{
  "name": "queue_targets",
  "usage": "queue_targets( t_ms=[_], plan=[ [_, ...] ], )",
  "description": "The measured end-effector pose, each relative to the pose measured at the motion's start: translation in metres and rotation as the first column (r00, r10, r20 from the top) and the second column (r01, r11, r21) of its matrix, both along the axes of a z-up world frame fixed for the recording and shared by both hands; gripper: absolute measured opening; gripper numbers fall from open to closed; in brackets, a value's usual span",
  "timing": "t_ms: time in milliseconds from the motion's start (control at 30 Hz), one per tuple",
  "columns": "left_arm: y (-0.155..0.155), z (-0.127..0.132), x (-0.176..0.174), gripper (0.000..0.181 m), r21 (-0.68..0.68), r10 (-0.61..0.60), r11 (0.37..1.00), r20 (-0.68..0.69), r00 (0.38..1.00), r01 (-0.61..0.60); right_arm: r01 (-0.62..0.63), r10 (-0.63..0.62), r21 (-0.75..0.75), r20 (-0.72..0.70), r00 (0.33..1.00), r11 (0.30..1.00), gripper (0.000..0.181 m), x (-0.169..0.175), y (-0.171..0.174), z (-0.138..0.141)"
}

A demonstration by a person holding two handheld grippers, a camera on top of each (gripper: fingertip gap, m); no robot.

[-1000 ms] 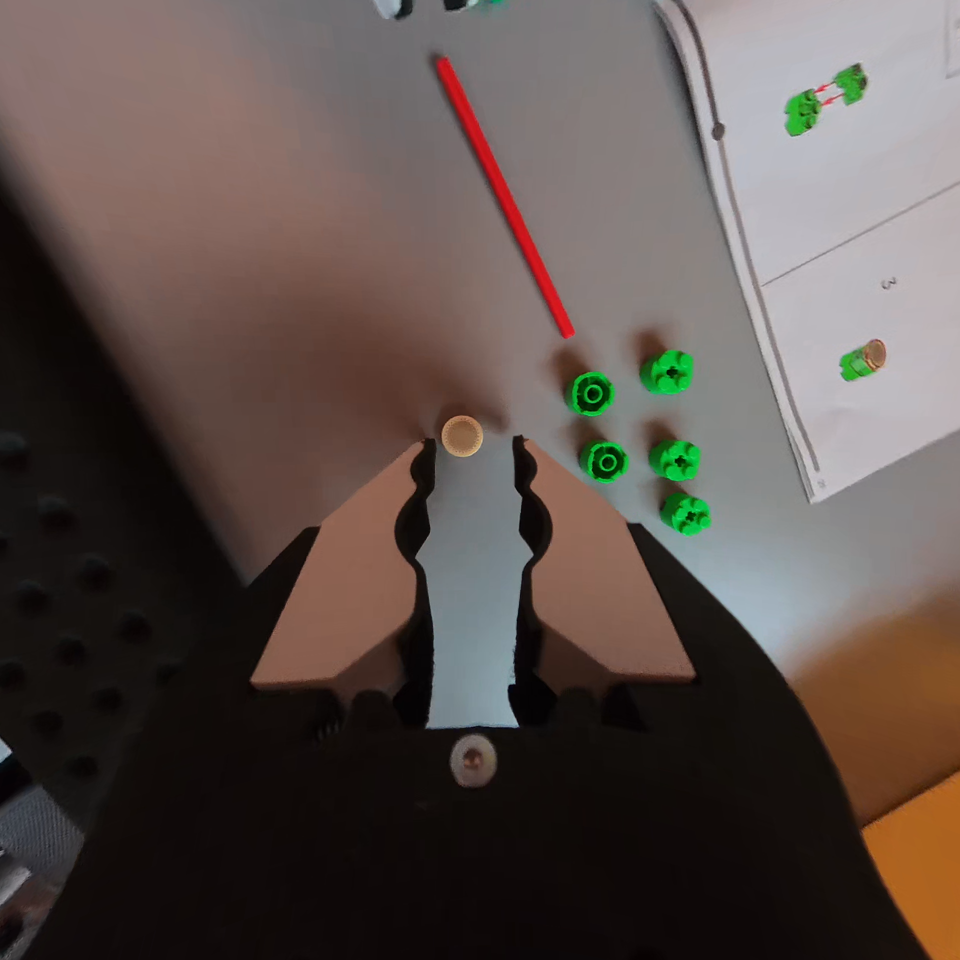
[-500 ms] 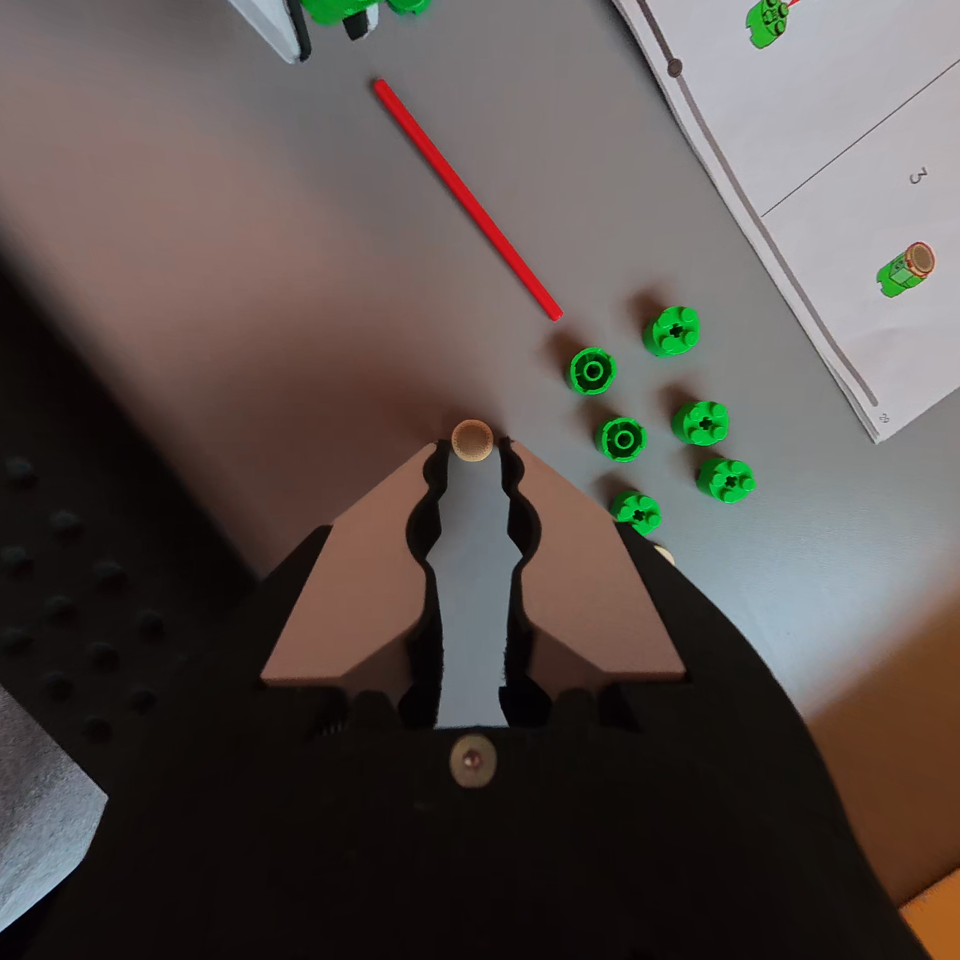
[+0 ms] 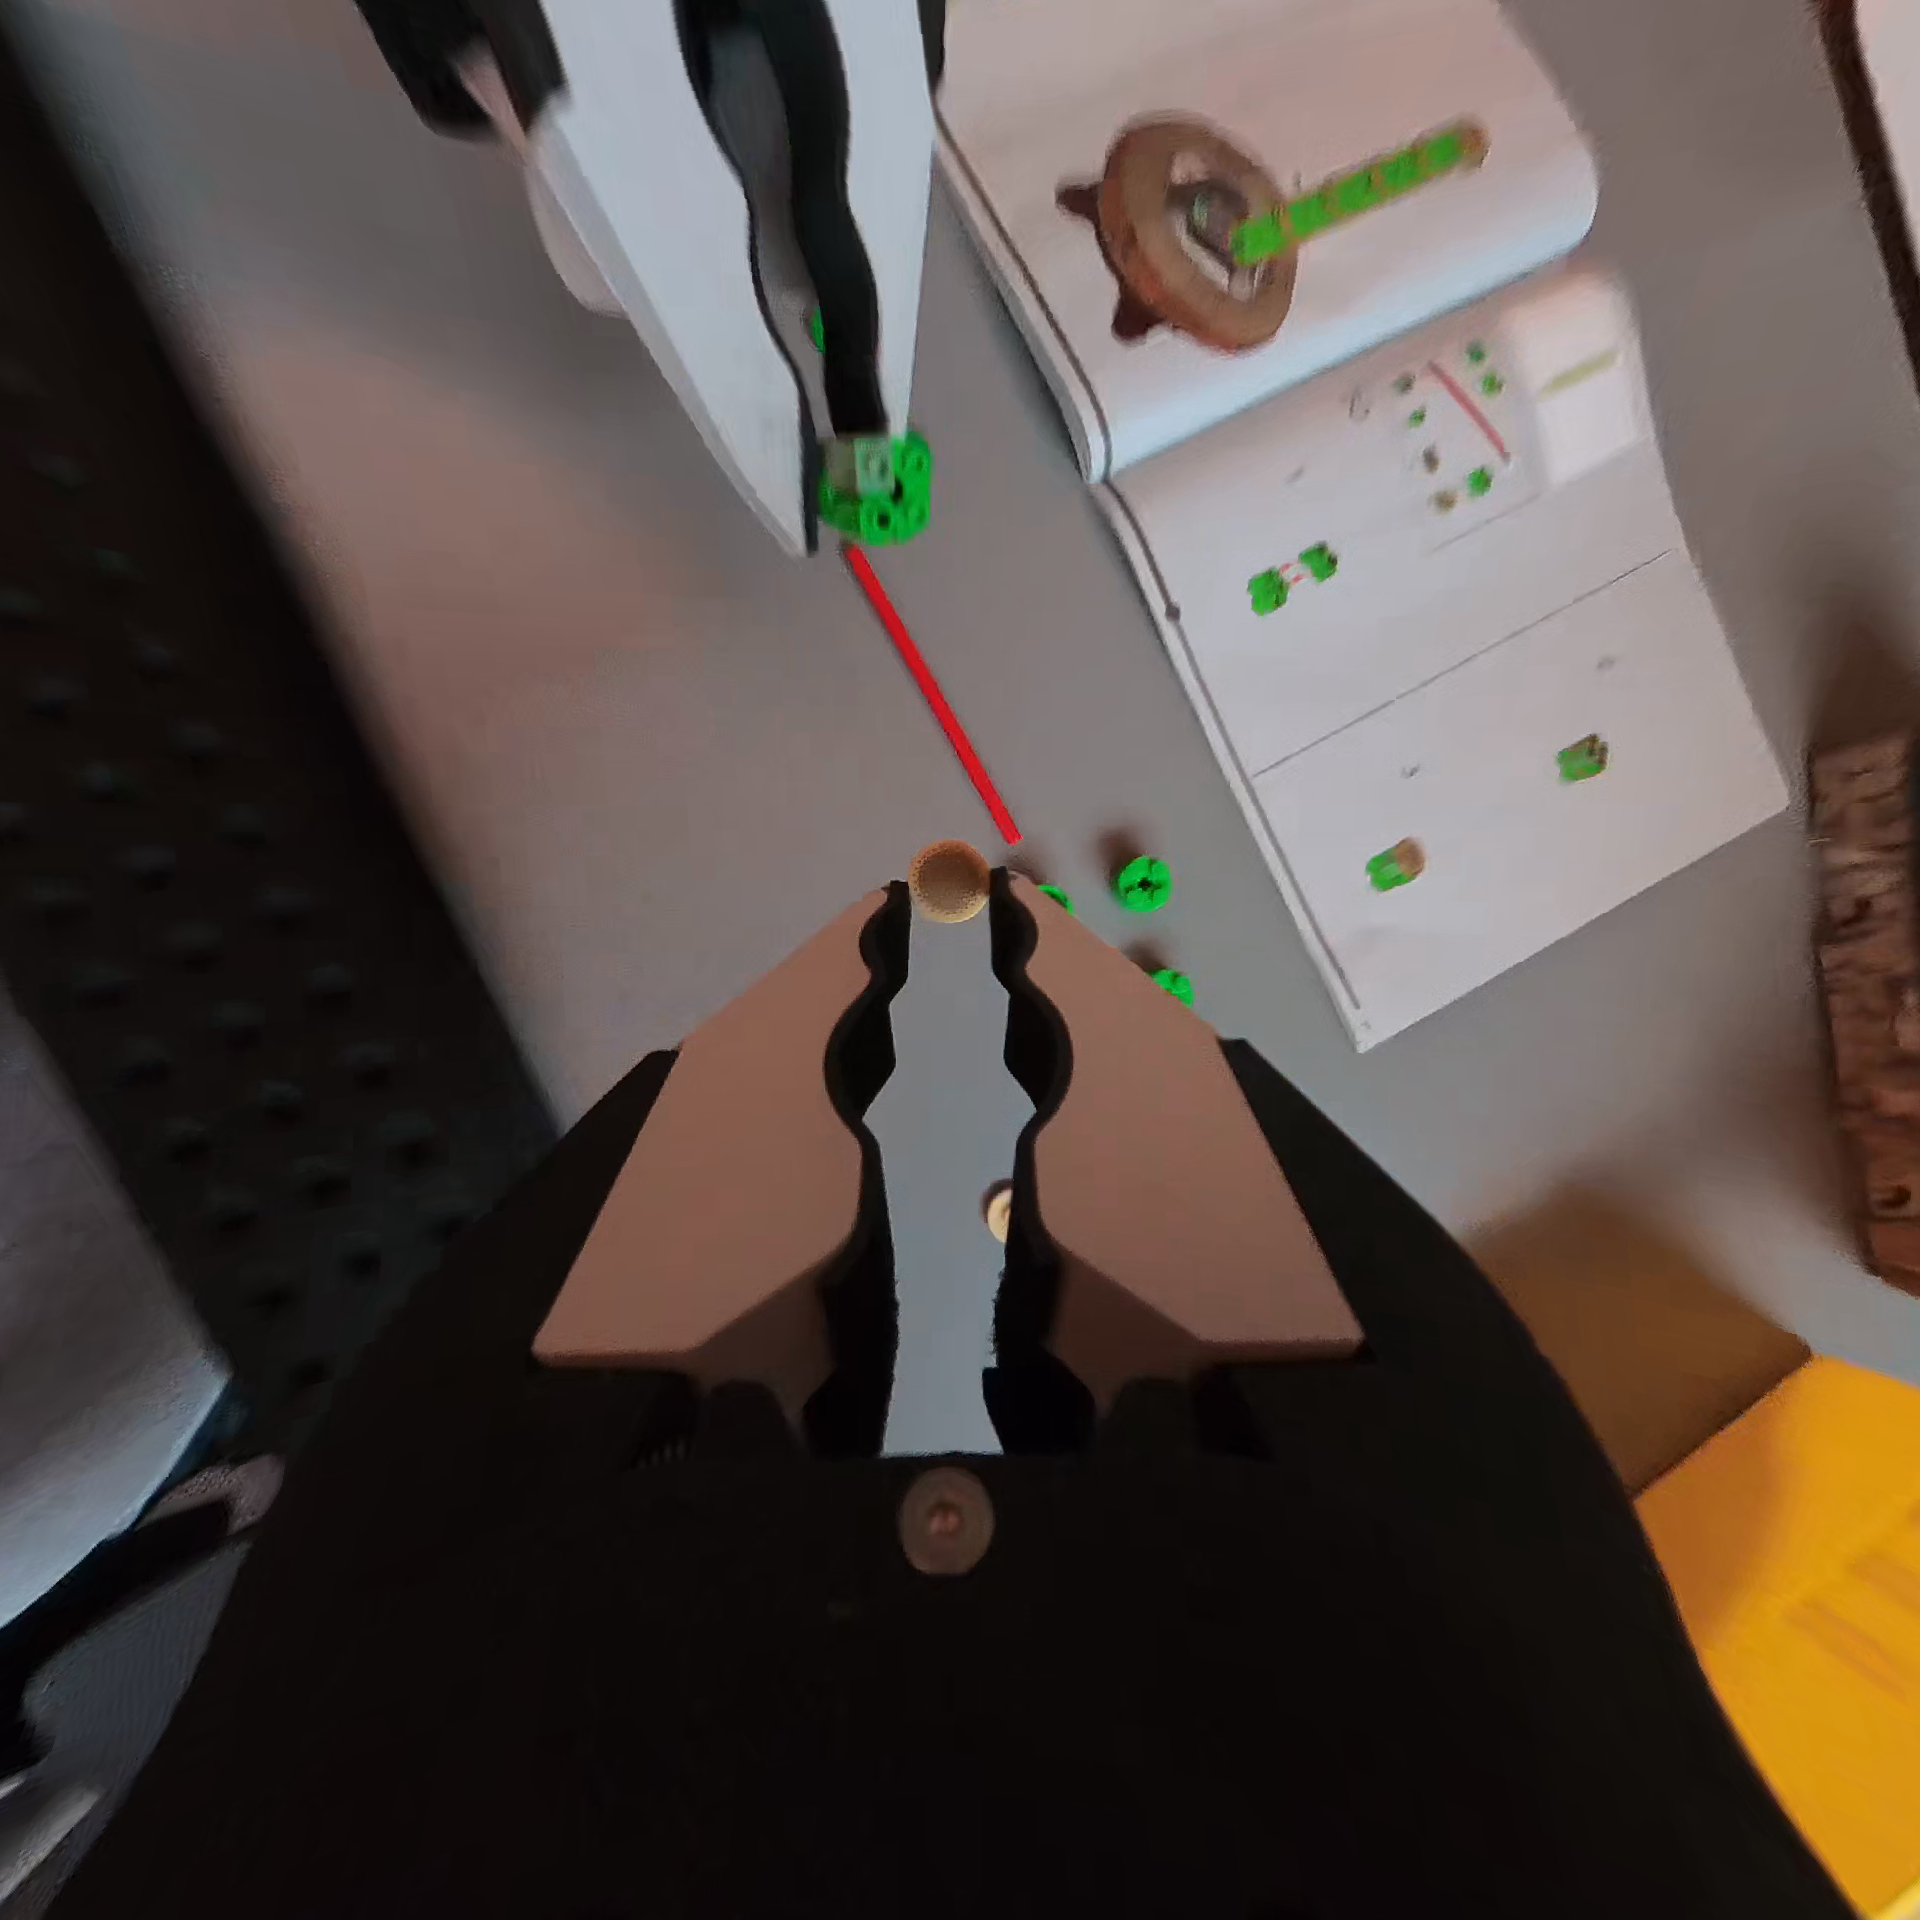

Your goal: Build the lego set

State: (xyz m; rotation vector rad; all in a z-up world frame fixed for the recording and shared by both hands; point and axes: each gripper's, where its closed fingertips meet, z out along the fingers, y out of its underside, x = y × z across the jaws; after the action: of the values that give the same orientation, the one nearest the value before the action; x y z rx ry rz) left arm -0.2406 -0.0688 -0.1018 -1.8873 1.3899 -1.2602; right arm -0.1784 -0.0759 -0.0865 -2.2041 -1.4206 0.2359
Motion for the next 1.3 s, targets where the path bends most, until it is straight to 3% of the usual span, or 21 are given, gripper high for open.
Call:
queue_targets(
  t_ms=[167,267,333,433,500,600,700,800,967,1300],
  plan=[
    [-0.008,0.043,0.006,0.014,0.100,-0.068,0.993,0.126,0.990,0.055,-0.168,0.162,-0.073,-0.089,0.983,0.983,0.015,-0.016,0.001,0.071],
    [0.000,0.072,0.013,0.014,0.187,-0.063,0.982,0.124,0.990,0.040,-0.252,0.231,-0.085,-0.202,0.952,0.964,0.014,-0.015,-0.005,0.101],
    [0.000,0.093,0.021,0.014,0.241,-0.098,0.968,0.103,0.990,0.071,-0.284,0.256,-0.054,-0.297,0.920,0.957,0.014,-0.013,-0.011,0.113],
    [0.002,0.100,0.032,0.014,0.331,-0.168,0.928,-0.030,0.985,0.168,-0.297,0.284,0.010,-0.320,0.904,0.955,0.014,0.002,-0.013,0.120],
    [-0.003,0.106,0.044,0.014,0.314,-0.215,0.928,0.005,0.977,0.202,-0.322,0.309,0.028,-0.369,0.876,0.946,0.014,0.007,-0.018,0.126],
    [-0.014,0.102,0.053,0.014,0.275,-0.255,0.938,0.126,0.959,0.213,-0.358,0.358,0.076,-0.385,0.851,0.931,0.014,0.012,-0.016,0.124],
    [-0.012,0.081,0.048,0.014,0.260,-0.237,0.945,0.132,0.963,0.197,-0.391,0.399,0.098,-0.354,0.846,0.915,0.014,0.009,-0.007,0.111],
    [-0.016,0.086,0.051,0.014,0.223,-0.274,0.949,0.230,0.934,0.223,-0.465,0.477,0.124,-0.347,0.807,0.877,0.014,-0.002,-0.005,0.101],
    [-0.018,0.070,0.055,0.014,0.171,-0.299,0.949,0.225,0.927,0.265,-0.482,0.478,0.081,-0.343,0.808,0.872,0.014,-0.010,0.000,0.085],
    [-0.010,0.067,0.057,0.014,0.186,-0.267,0.956,0.236,0.934,0.226,-0.468,0.459,0.050,-0.307,0.833,0.882,0.014,-0.015,0.006,0.073]
  ],
)
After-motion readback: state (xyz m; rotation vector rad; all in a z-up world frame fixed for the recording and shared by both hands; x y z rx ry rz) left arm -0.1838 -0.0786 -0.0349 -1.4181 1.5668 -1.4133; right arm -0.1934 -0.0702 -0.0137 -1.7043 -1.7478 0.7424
